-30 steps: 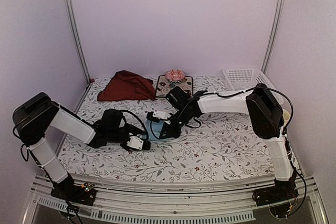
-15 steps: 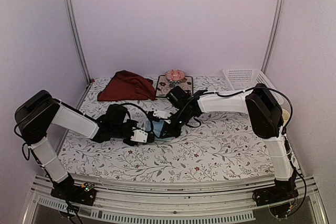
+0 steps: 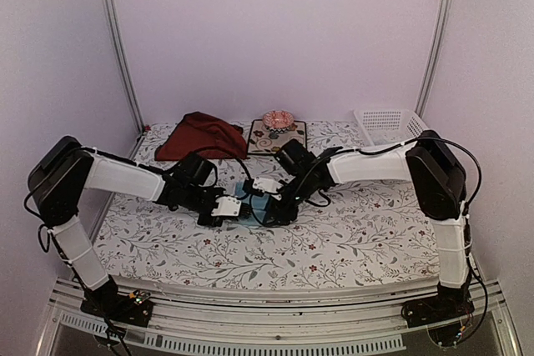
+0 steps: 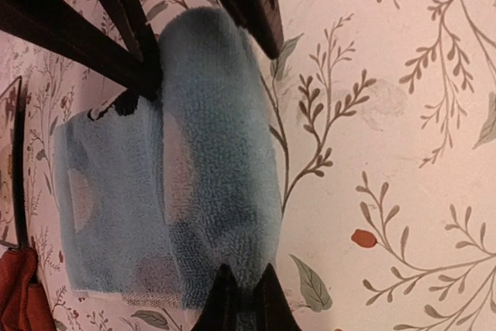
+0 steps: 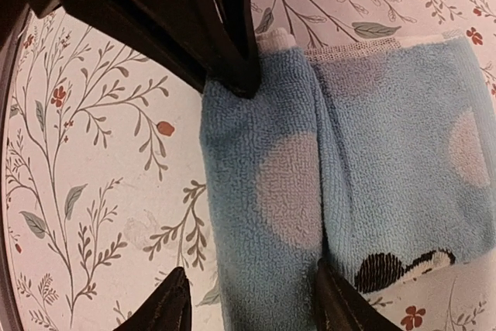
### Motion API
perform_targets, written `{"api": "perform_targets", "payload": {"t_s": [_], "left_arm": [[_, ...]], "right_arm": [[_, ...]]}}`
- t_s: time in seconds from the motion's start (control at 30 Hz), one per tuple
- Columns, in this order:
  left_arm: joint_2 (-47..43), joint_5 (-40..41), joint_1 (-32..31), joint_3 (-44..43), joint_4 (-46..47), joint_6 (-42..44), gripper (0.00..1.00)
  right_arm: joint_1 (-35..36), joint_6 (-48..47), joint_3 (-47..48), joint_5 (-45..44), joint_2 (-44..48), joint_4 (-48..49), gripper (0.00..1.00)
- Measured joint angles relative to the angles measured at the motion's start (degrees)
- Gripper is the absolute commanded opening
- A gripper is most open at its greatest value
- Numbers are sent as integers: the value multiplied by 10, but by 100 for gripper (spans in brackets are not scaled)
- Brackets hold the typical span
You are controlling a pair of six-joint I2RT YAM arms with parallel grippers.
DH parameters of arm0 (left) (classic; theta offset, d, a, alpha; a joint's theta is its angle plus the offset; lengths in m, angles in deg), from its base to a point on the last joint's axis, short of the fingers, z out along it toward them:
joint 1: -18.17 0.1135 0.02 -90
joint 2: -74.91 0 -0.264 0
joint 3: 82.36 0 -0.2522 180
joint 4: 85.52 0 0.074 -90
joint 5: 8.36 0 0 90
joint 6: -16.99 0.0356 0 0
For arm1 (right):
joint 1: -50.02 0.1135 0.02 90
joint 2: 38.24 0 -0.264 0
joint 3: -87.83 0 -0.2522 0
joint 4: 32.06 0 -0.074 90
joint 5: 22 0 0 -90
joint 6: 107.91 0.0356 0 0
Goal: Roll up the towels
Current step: Roll the towel at the center of the board.
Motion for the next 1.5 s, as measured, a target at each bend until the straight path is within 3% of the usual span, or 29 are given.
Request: {"api": "perform_targets", "payload": {"t_s": [0.3, 0.73, 1.1, 1.5], "left_arm": [[53, -60, 13, -102, -141, -42, 0], [134, -157, 66, -214, -277, -103, 0], [196, -223, 94, -279, -346, -126, 0], [243, -255, 104, -341, -411, -125, 0]], "right_arm": [[12, -35, -168, -81, 123, 124, 65], [91, -157, -309, -215, 139, 336, 65], [121, -255, -322, -285, 139, 476, 67], [121, -299, -314, -304, 106, 497, 66]]}}
